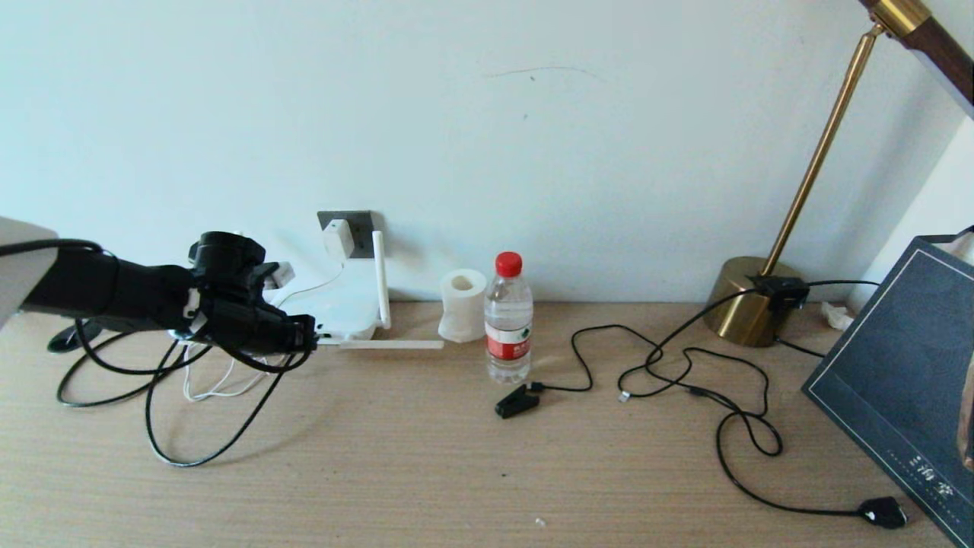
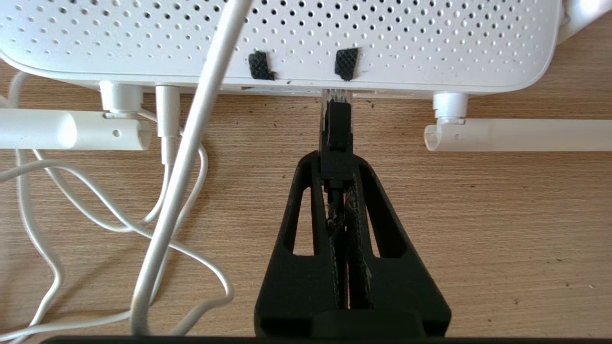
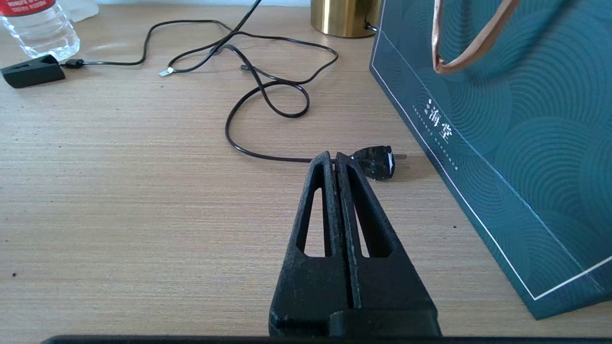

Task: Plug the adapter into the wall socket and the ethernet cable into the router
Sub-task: Align cable and router interface

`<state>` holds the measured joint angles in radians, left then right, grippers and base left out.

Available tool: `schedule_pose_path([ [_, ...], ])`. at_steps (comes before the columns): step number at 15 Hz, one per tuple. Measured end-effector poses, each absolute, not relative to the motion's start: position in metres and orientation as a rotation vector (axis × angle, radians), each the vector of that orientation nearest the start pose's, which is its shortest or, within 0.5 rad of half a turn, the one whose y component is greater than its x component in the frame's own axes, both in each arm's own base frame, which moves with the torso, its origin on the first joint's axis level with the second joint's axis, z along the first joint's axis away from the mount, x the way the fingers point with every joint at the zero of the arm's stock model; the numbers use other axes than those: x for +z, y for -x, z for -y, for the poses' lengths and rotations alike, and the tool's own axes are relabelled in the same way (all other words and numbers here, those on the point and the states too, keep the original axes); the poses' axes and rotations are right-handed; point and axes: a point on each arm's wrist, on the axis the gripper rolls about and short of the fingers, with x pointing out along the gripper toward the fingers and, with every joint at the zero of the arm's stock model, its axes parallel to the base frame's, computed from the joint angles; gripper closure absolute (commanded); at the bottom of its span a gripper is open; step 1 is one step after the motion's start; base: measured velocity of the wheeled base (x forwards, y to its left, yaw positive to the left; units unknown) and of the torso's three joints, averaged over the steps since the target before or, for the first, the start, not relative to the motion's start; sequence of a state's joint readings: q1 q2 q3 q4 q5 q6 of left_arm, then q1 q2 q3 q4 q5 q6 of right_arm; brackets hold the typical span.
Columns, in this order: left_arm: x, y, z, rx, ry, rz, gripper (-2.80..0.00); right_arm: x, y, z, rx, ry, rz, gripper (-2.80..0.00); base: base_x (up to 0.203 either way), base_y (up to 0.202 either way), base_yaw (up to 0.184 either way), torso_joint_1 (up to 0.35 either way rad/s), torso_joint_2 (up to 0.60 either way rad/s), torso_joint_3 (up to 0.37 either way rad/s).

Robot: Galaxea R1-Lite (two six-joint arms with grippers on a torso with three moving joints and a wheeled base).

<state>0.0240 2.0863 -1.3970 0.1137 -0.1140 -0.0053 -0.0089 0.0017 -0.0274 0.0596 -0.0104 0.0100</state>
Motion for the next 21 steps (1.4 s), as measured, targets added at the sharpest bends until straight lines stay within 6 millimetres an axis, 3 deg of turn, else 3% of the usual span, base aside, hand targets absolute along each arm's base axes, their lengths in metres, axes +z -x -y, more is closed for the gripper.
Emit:
schedule_pose_path([
  [21, 0.12, -0.414, -0.007, -0.084, 0.062, -0.828, 0.0, 0.077, 0.025, 0.0, -0.02, -0.011, -0.034, 0.0, 0.0, 0.0, 0.0, 0.0, 0.0, 0.0],
])
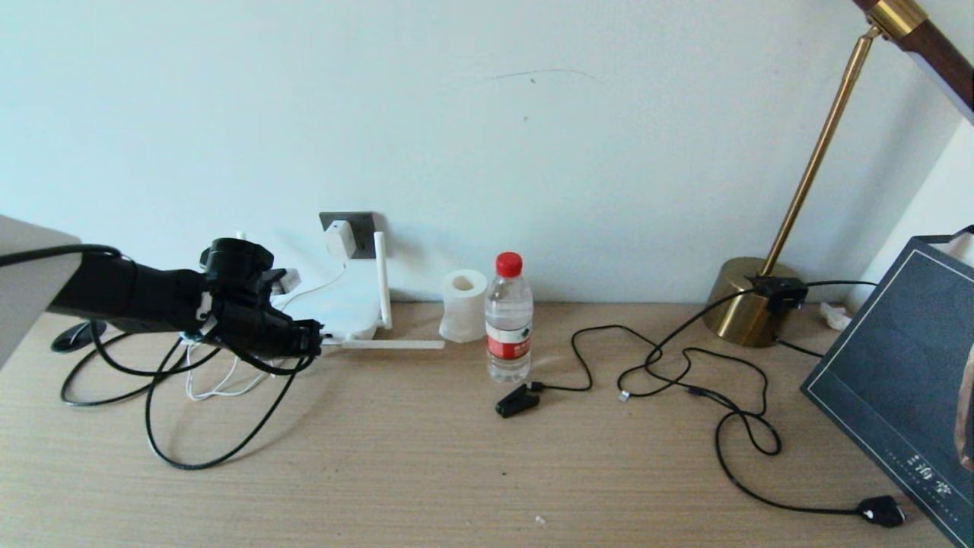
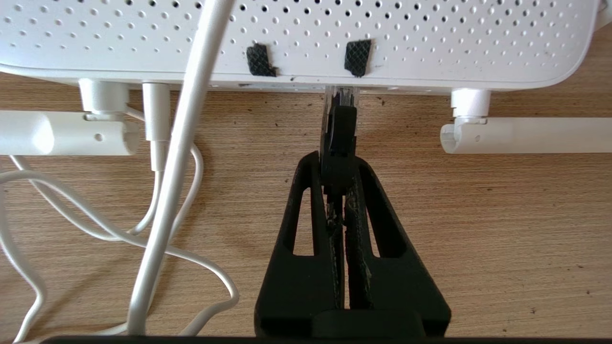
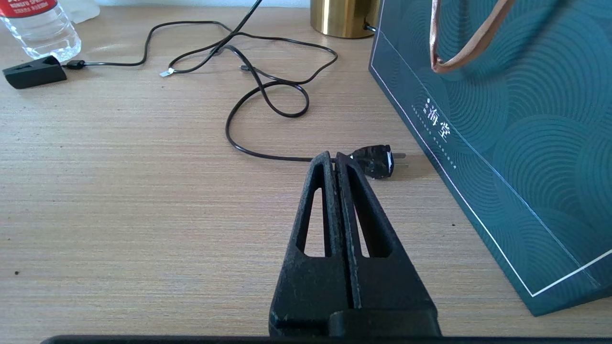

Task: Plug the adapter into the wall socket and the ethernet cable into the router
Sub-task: Align cable and router interface

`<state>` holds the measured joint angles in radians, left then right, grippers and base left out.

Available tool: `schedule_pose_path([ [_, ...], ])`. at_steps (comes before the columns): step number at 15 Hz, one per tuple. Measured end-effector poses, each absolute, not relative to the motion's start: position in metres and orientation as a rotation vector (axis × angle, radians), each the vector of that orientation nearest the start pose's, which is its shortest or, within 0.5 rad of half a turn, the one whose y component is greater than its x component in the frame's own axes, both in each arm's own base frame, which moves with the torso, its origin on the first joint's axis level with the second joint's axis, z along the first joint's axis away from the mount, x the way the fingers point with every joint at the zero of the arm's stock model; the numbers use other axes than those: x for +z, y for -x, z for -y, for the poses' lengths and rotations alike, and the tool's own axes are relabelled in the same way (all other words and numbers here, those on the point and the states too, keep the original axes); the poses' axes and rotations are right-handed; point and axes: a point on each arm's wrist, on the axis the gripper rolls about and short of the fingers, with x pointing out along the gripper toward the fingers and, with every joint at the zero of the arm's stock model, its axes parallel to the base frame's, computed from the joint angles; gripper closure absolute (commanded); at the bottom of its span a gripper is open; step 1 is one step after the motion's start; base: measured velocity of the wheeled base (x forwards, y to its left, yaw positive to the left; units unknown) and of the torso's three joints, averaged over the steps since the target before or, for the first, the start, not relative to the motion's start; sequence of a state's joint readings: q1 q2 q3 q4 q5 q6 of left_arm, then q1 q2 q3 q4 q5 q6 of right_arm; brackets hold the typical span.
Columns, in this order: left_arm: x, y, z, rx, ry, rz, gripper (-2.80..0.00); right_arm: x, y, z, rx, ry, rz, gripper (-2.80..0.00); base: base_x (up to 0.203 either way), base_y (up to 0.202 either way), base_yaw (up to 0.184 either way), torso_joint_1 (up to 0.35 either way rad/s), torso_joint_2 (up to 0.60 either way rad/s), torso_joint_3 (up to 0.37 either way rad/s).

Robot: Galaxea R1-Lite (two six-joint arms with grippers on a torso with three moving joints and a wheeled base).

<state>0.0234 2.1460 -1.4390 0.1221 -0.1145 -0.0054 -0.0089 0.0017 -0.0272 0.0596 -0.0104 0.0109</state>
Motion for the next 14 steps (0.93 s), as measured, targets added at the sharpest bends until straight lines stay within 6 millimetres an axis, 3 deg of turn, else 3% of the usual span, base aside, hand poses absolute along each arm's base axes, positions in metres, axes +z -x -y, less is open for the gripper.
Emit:
schedule_pose_path([
  [14, 0.1177, -0.4205, -0.0075, -0.083, 0.063, -0.824, 0.0, 0.077, 0.0249, 0.0, -0.02, -0.011, -0.034, 0.0, 0.0, 0.0, 0.0, 0.0, 0.0, 0.0],
])
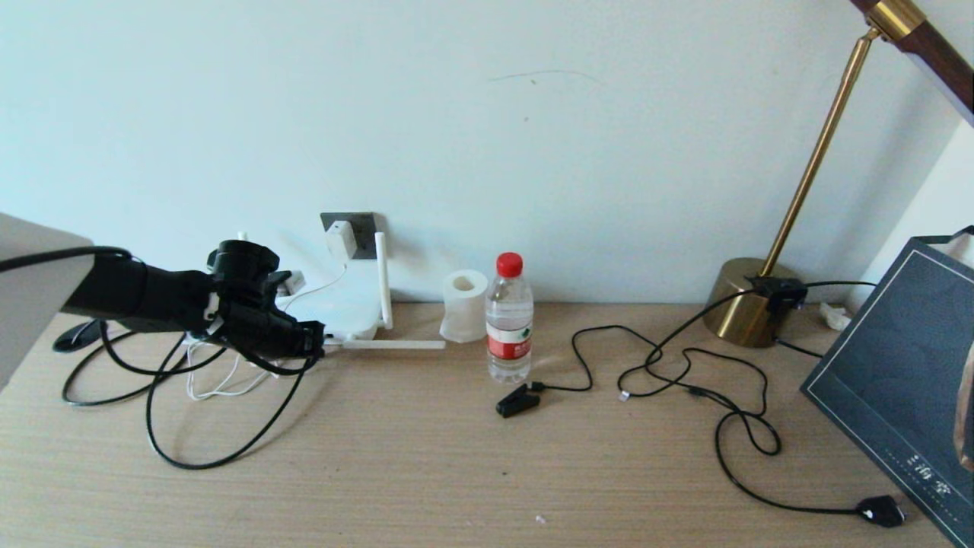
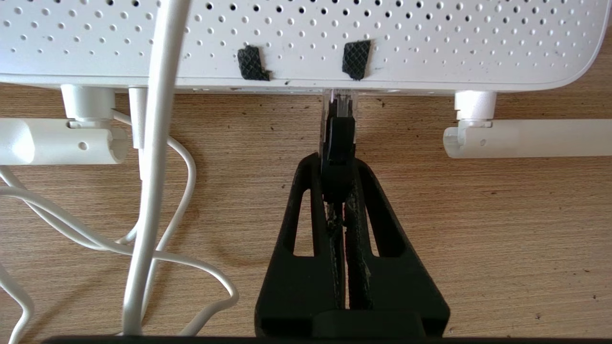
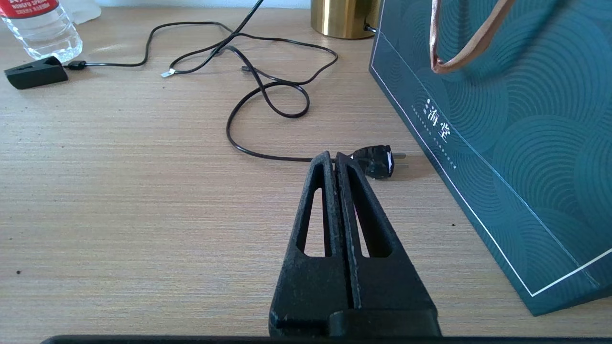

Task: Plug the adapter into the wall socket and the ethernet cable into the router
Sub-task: Align cable and router interface

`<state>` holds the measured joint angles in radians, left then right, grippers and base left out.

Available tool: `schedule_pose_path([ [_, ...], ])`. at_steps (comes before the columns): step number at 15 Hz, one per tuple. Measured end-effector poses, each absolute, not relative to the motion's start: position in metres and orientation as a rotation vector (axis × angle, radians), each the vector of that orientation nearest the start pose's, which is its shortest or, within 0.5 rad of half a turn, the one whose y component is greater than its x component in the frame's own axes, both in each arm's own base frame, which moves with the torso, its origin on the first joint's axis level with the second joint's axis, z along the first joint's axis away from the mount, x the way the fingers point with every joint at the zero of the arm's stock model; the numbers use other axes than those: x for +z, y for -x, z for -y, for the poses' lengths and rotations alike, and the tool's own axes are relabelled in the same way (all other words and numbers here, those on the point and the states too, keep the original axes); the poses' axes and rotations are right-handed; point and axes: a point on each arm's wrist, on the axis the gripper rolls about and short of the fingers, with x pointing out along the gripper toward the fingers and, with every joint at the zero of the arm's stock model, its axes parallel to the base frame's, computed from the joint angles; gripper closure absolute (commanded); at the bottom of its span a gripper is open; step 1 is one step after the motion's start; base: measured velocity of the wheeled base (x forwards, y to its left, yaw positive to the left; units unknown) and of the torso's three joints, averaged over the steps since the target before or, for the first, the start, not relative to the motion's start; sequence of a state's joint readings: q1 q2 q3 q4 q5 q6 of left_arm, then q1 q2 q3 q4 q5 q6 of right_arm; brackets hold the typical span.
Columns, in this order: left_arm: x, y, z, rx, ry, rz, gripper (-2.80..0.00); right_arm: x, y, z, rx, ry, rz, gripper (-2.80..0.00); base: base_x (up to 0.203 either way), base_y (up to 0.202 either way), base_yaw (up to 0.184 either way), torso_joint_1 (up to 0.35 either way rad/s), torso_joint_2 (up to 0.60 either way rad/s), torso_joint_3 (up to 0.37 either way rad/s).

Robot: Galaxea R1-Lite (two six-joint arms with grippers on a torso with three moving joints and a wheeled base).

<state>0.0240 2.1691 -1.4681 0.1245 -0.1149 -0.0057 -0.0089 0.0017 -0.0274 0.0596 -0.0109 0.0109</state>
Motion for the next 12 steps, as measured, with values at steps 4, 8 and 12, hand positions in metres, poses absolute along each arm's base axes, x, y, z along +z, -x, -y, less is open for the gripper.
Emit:
schedule_pose_path([
  [4, 0.1178, -0.4209, -0.0079, -0.082, 0.063, -0.82, 0.0, 0.077, 0.0249, 0.0, -0.02, -0.01, -0.034, 0.0, 0.0, 0.0, 0.0, 0.0, 0.0, 0.0],
  [8, 0.118, -0.4211, -0.0083, -0.082, 0.062, -0.817, 0.0, 0.077, 0.0249, 0.0, -0.02, -0.01, -0.034, 0.0, 0.0, 0.0, 0.0, 0.0, 0.0, 0.0],
  [12, 0.1181, -0.4212, -0.0083, -0.085, 0.054, -0.816, 0.0, 0.077, 0.0249, 0.0, -0.02, -0.01, -0.034, 0.0, 0.0, 0.0, 0.0, 0.0, 0.0, 0.0],
])
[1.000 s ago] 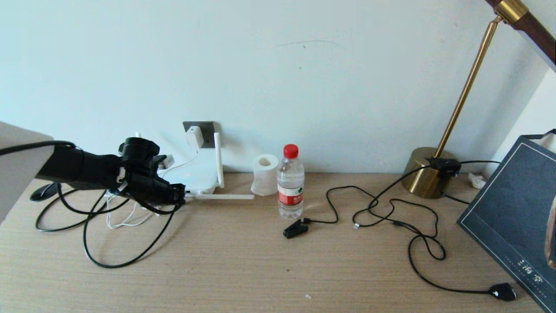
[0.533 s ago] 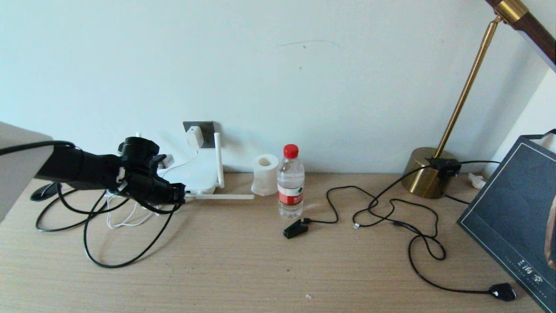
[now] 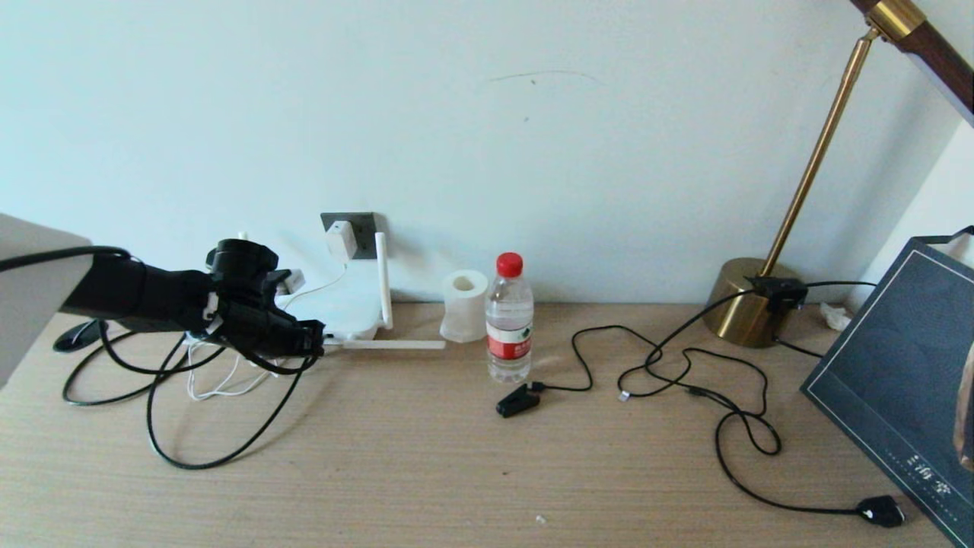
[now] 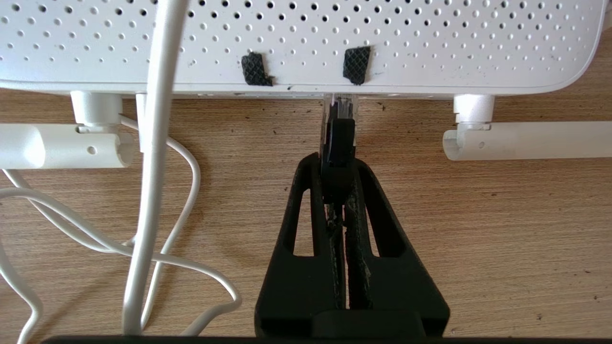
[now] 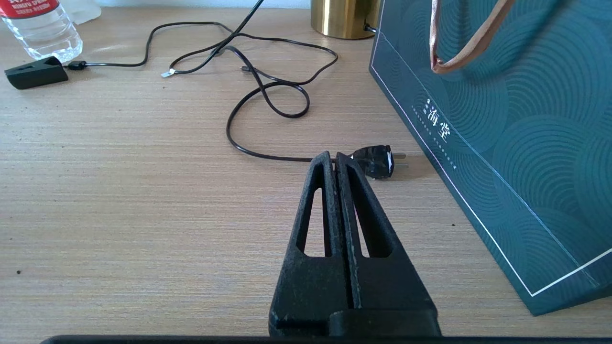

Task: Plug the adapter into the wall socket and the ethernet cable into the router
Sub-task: Align cable and router interface

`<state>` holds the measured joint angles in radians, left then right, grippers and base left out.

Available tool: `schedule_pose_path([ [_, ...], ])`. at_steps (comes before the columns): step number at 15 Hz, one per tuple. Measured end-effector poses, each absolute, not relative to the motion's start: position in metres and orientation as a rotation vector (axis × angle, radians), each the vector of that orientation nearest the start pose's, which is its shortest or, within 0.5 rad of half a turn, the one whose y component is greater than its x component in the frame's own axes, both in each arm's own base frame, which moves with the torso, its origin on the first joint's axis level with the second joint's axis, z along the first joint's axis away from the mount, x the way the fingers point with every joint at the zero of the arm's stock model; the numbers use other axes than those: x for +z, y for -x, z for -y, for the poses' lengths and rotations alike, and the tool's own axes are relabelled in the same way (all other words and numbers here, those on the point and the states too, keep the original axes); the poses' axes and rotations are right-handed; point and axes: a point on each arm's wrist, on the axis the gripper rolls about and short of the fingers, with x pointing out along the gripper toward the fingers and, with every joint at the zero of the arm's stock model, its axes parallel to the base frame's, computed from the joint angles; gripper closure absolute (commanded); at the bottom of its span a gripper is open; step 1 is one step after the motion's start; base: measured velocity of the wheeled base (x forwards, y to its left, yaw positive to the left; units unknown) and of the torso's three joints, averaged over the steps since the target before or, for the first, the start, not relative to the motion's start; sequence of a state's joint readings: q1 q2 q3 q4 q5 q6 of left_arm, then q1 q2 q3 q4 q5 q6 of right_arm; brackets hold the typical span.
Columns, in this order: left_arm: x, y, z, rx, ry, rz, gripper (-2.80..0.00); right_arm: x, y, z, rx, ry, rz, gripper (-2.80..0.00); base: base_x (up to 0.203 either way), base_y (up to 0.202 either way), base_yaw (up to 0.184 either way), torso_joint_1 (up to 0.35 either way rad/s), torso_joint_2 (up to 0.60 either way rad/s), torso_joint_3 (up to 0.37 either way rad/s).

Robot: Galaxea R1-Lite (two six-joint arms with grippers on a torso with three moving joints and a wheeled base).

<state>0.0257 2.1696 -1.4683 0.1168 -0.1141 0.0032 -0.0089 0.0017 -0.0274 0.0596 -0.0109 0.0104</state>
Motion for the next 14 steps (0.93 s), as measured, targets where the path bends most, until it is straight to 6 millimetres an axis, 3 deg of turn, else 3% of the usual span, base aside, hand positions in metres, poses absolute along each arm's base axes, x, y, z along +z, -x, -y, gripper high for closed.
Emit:
schedule_pose_path([
  [14, 0.1161, -0.4267, -0.0075, -0.087, 0.049, -0.81, 0.0, 0.077, 0.0249, 0.0, -0.02, -0.011, -0.034, 0.0, 0.0, 0.0, 0.0, 0.0, 0.0, 0.0],
])
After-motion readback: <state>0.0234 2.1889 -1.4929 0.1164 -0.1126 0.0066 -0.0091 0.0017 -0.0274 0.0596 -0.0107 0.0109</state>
